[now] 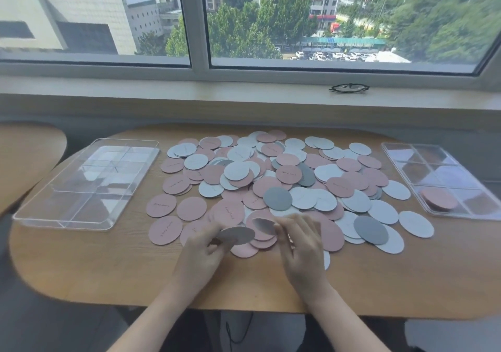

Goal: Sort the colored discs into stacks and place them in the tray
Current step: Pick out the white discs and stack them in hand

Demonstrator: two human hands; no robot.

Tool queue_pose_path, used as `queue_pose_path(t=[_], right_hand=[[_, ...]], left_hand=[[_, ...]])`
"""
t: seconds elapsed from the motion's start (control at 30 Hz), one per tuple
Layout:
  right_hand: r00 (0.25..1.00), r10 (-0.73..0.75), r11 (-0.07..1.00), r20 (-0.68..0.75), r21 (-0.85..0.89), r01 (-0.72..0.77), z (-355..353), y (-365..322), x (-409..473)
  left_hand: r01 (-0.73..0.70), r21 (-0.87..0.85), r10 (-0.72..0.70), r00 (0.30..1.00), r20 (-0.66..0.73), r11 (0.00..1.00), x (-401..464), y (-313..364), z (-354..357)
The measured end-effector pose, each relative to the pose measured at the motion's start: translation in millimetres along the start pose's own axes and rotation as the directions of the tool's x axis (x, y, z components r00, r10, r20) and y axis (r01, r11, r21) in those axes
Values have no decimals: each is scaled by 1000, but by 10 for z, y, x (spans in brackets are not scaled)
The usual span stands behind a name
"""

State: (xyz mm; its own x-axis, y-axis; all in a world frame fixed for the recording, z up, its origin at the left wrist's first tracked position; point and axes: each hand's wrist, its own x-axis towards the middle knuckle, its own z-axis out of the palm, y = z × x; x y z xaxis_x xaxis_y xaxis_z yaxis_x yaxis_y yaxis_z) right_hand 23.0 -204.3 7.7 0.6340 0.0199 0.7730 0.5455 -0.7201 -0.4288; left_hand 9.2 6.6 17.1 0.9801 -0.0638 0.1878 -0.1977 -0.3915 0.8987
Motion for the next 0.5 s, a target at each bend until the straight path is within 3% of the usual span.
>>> queue_pose_path(t=[0.13,0.27,0.37,0.5], right_hand=[[986,82,959,143,259,-118,15,-80,-76],[965,-8,964,261,257,-62,38,-108,-98],[945,-67,984,321,179,9,21,-74,-88],[931,86,988,354,-151,-33,-118,196,-83]], left_hand=[[-31,12,31,999,-31,999,-6,39,17],[-27,64,26,1000,17,998,-12,26,18],[-48,132,47,999,11,990,-24,32,21],[-9,155,16,999,-41,988,-14,-23,19]])
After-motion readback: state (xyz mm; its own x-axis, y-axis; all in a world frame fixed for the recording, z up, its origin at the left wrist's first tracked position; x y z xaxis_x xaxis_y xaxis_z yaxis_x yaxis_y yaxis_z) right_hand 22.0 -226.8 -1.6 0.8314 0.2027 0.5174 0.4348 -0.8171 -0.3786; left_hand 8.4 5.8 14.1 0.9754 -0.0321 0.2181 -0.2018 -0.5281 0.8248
